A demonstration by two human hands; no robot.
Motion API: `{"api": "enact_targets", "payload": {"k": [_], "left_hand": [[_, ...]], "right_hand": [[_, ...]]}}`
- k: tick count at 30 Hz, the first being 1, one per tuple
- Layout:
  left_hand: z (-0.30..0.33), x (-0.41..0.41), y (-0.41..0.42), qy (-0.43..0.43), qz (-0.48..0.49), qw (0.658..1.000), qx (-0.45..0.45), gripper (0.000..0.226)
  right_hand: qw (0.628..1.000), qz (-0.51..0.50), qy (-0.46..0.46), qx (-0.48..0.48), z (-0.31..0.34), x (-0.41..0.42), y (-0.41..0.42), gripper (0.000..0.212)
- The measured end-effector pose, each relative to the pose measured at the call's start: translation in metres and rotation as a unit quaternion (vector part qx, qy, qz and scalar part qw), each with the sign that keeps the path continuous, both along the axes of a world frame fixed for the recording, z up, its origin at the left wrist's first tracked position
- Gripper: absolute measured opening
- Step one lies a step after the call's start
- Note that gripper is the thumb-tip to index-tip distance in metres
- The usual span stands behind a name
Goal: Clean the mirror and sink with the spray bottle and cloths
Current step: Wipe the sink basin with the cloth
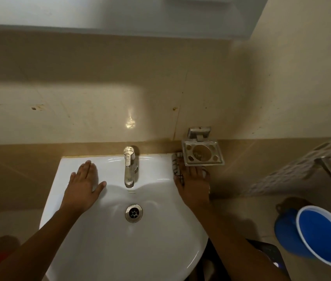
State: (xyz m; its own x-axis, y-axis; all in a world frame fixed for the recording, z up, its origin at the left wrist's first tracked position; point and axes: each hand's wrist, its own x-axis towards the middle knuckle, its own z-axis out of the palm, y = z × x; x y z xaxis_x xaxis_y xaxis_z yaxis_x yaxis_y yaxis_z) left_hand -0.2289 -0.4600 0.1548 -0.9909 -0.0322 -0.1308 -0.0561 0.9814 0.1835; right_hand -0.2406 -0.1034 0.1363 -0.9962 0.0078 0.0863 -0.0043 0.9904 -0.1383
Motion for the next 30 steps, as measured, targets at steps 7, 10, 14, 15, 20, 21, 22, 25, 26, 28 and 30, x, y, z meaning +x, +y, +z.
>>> {"api": "enact_targets", "payload": {"k": [7, 10, 14, 15, 20, 21, 22, 25, 26, 28, 30], "left_hand": [[-0.001, -0.001, -0.001, 0.010, 0.000, 1.000, 0.003, 0.074], [-0.002, -0.001, 0.000, 0.011, -0.001, 1.000, 0.002, 0.074], [-0.001, 0.000, 0.000, 0.014, 0.002, 1.000, 0.006, 0.075], [-0.001, 0.000, 0.000, 0.015, 0.002, 1.000, 0.009, 0.075], [0.001, -0.001, -0.001, 0.012, -0.006, 1.000, 0.015, 0.076], [0.002, 0.000, -0.002, 0.014, -0.008, 1.000, 0.014, 0.076], [0.002, 0.000, -0.002, 0.017, -0.011, 1.000, 0.013, 0.076], [0.004, -0.001, -0.004, 0.015, -0.020, 1.000, 0.004, 0.077], [0.004, -0.001, -0.007, 0.013, -0.027, 1.000, 0.000, 0.077], [0.007, 0.000, -0.012, 0.009, -0.044, 0.999, -0.005, 0.076], [0.008, 0.000, -0.016, 0.006, -0.063, 0.998, -0.006, 0.075]], "right_hand": [[0.987, -0.101, 0.038, -0.119, -0.008, 0.017, 0.006, 0.051], [0.991, -0.097, 0.068, -0.063, -0.012, 0.012, -0.001, 0.049], [0.997, 0.000, 0.078, -0.024, -0.011, 0.002, -0.035, 0.073], [0.996, 0.023, 0.080, -0.032, -0.011, -0.001, -0.048, 0.077], [0.991, 0.064, 0.067, -0.100, -0.007, -0.010, -0.106, 0.078], [0.989, 0.089, 0.054, -0.109, -0.007, -0.007, -0.114, 0.080], [0.987, 0.108, 0.043, -0.113, -0.005, -0.005, -0.120, 0.082], [0.987, 0.112, 0.034, -0.107, -0.003, -0.004, -0.119, 0.077], [0.987, 0.115, 0.027, -0.109, -0.004, 0.000, -0.114, 0.074], [0.987, 0.130, 0.013, -0.098, -0.005, 0.012, -0.103, 0.072], [0.983, 0.155, 0.018, -0.098, -0.002, 0.031, -0.096, 0.070]]}}
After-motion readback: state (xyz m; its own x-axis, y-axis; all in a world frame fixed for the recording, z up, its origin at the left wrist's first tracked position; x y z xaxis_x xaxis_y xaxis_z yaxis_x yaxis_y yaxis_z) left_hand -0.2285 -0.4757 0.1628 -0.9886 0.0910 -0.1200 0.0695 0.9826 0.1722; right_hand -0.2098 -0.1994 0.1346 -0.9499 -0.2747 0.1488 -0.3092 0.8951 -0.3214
